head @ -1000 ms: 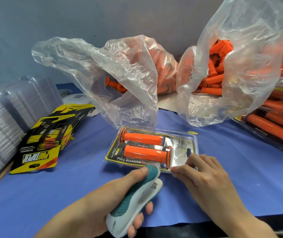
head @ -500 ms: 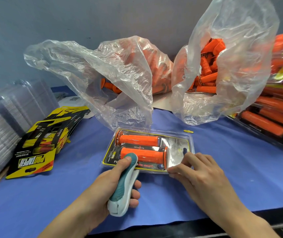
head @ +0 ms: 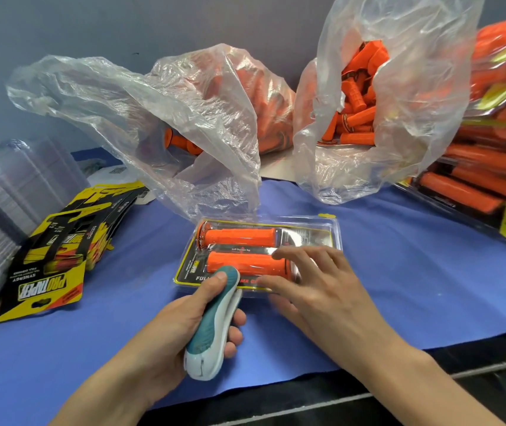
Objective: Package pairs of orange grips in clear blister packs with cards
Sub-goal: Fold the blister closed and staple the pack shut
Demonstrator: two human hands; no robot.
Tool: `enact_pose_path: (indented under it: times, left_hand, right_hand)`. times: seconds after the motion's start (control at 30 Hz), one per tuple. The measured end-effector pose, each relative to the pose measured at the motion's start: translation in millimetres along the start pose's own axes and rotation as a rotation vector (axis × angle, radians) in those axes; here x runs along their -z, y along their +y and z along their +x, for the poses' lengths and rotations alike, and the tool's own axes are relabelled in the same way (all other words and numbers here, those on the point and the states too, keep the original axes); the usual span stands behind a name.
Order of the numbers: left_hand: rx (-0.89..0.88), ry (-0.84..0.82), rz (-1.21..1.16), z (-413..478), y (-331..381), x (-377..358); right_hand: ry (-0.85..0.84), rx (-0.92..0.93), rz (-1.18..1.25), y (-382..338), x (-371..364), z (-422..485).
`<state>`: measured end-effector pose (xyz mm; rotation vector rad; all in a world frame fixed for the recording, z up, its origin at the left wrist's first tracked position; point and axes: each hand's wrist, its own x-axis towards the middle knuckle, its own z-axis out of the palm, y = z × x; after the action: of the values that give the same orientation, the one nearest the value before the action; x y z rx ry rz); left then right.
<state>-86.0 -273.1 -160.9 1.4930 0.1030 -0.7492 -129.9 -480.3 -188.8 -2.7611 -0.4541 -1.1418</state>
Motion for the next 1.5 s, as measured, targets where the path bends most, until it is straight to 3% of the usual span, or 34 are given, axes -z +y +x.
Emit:
enact_pose_path:
  times: [0.37, 0.93, 1.23, 1.5]
  left_hand:
    - [0.002, -0.106, -0.096, -1.8, 4.5, 1.7]
    - [-0.039, -0.055, -0.048, 0.8, 1.0, -2.7]
    - [-0.055, -0.062, -0.040, 0.6, -2.2, -12.0]
    - [-0.050, -0.099, -0.091, 1.4, -2.9, -8.8]
  right_hand:
    - [-0.014, 0.100, -0.051, 4.3, -9.8, 4.3]
    - [0.000, 0.036, -0.081, -6.8, -9.9, 4.4]
    - [-0.127, 0.101, -0.027, -27.0, -19.6, 23.1]
    - [-0.141, 0.096, 0.029, -24.5, -26.6, 19.3]
